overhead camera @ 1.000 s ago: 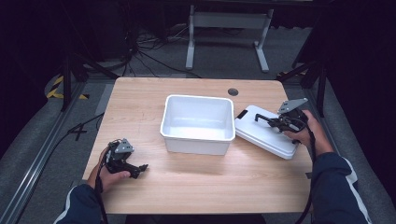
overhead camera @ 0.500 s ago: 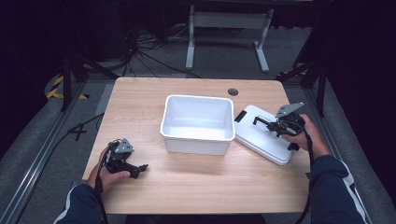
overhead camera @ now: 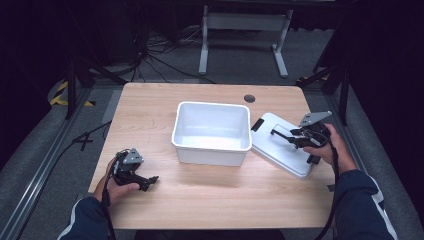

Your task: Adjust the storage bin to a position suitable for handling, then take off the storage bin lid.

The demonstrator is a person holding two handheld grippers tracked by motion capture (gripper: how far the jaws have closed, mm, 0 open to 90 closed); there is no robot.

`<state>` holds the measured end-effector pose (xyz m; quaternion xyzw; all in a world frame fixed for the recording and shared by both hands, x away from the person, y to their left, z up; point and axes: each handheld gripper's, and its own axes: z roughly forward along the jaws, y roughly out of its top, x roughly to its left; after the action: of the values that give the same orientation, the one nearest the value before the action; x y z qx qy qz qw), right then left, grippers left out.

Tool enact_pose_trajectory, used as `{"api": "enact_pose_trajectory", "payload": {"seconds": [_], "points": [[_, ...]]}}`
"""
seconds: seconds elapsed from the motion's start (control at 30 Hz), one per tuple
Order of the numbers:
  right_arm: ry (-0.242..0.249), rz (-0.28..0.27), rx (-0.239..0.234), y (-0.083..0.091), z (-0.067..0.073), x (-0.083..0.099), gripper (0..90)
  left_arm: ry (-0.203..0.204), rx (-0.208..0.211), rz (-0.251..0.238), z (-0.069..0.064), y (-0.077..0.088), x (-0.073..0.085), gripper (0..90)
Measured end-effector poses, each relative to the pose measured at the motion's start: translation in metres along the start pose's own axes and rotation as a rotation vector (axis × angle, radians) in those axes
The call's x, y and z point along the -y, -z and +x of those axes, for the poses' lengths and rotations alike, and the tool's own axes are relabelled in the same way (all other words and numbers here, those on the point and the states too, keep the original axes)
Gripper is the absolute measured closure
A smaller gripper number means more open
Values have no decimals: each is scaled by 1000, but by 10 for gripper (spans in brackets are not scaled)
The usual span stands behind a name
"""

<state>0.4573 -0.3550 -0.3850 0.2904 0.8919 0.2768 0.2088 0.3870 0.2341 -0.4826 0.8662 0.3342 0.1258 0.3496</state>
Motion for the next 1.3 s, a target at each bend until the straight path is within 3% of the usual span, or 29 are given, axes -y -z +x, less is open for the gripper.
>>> {"api": "enact_pose_trajectory", "payload": {"seconds": [0.13, 0.4, 0.47, 1.03, 1.2, 1.3], "points": [[4, -13, -13, 5, 6, 1, 531, -2, 3, 4, 0, 0, 0, 2], [-51, -92, -19, 19, 16, 11, 395, -2, 2, 3, 0, 0, 0, 2], [-62, -106, 2, 24, 22, 15, 327, 0, 0, 0, 0, 0, 0, 2], [-44, -151, 85, 51, 62, 49, 300, -3, 6, 1, 0, 0, 0, 2], [-84, -175, 73, 53, 71, 66, 292, -3, 0, 0, 0, 0, 0, 2], [-97, -172, 94, 52, 76, 74, 282, 1, -5, -3, 0, 0, 0, 3]]}}
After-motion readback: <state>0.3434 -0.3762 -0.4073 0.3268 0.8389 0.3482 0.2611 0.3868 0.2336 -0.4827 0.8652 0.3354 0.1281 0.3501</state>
